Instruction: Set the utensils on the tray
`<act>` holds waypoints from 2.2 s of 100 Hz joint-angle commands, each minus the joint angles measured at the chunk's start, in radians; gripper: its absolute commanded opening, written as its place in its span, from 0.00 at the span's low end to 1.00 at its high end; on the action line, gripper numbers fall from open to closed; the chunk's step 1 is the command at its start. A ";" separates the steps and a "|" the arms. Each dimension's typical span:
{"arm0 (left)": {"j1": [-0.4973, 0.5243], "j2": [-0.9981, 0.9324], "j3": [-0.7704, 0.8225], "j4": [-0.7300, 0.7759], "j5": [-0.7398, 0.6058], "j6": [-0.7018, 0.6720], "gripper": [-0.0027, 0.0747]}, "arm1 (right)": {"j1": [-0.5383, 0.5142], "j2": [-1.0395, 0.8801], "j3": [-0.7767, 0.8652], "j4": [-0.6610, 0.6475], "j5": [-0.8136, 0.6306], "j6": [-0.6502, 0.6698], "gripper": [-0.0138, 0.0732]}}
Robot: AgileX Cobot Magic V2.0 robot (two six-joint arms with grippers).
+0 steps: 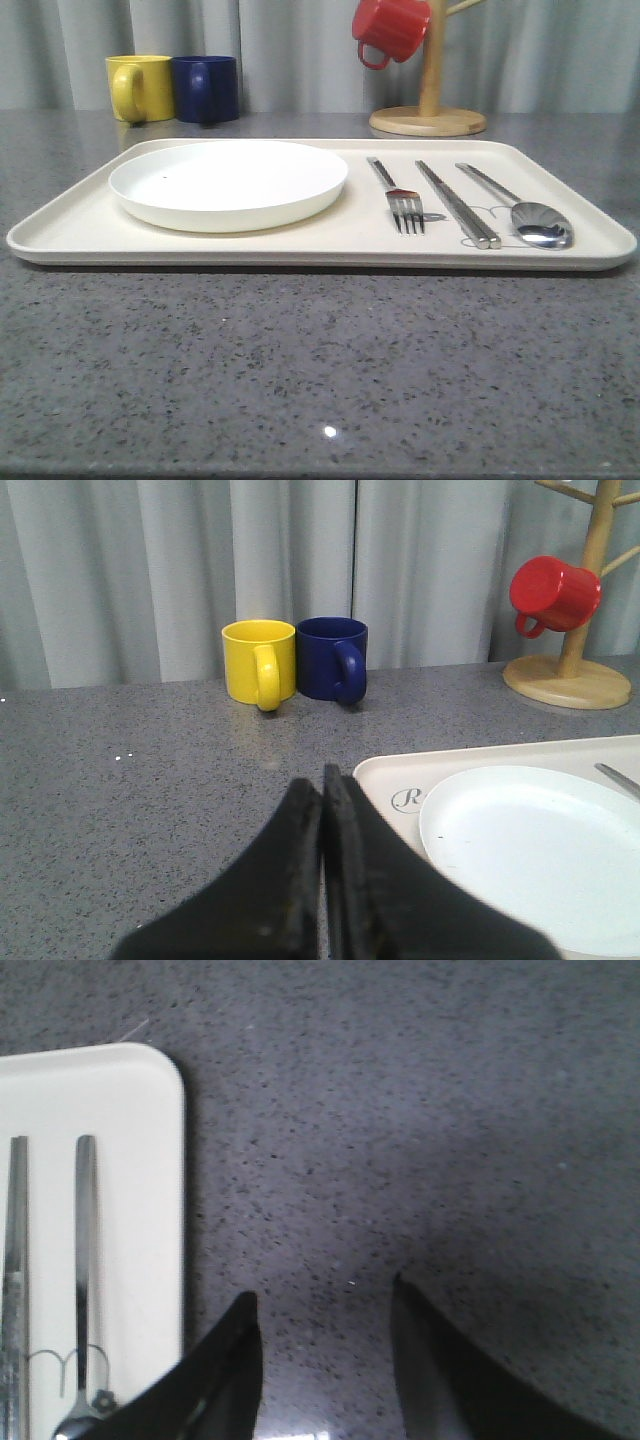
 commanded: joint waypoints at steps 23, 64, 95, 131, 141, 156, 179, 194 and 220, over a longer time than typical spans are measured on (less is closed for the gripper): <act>-0.003 0.005 -0.025 -0.004 -0.081 -0.005 0.01 | -0.054 -0.358 0.283 -0.081 -0.225 -0.014 0.54; -0.003 0.005 -0.025 -0.004 -0.081 -0.005 0.01 | -0.054 -0.695 0.602 -0.083 -0.651 -0.014 0.53; -0.003 0.005 -0.025 -0.004 -0.081 -0.005 0.01 | -0.054 -0.710 0.623 -0.083 -0.649 -0.014 0.18; -0.003 0.005 -0.025 -0.004 -0.081 -0.005 0.01 | -0.054 -0.710 0.623 -0.083 -0.646 -0.014 0.08; -0.003 0.005 -0.025 -0.004 -0.081 -0.005 0.01 | -0.054 -0.710 0.623 -0.083 -0.646 -0.014 0.08; -0.003 0.005 -0.025 -0.004 -0.081 -0.005 0.01 | -0.054 -0.710 0.623 -0.083 -0.646 -0.014 0.08; -0.003 0.005 -0.025 -0.004 -0.081 -0.005 0.01 | -0.054 -0.710 0.623 -0.083 -0.646 -0.014 0.08; -0.003 0.005 -0.025 -0.004 -0.081 -0.005 0.01 | -0.054 -0.715 0.623 -0.083 -0.647 -0.023 0.08; -0.003 0.005 -0.025 -0.004 -0.081 -0.005 0.01 | -0.054 -0.857 0.748 0.079 -0.732 -0.233 0.08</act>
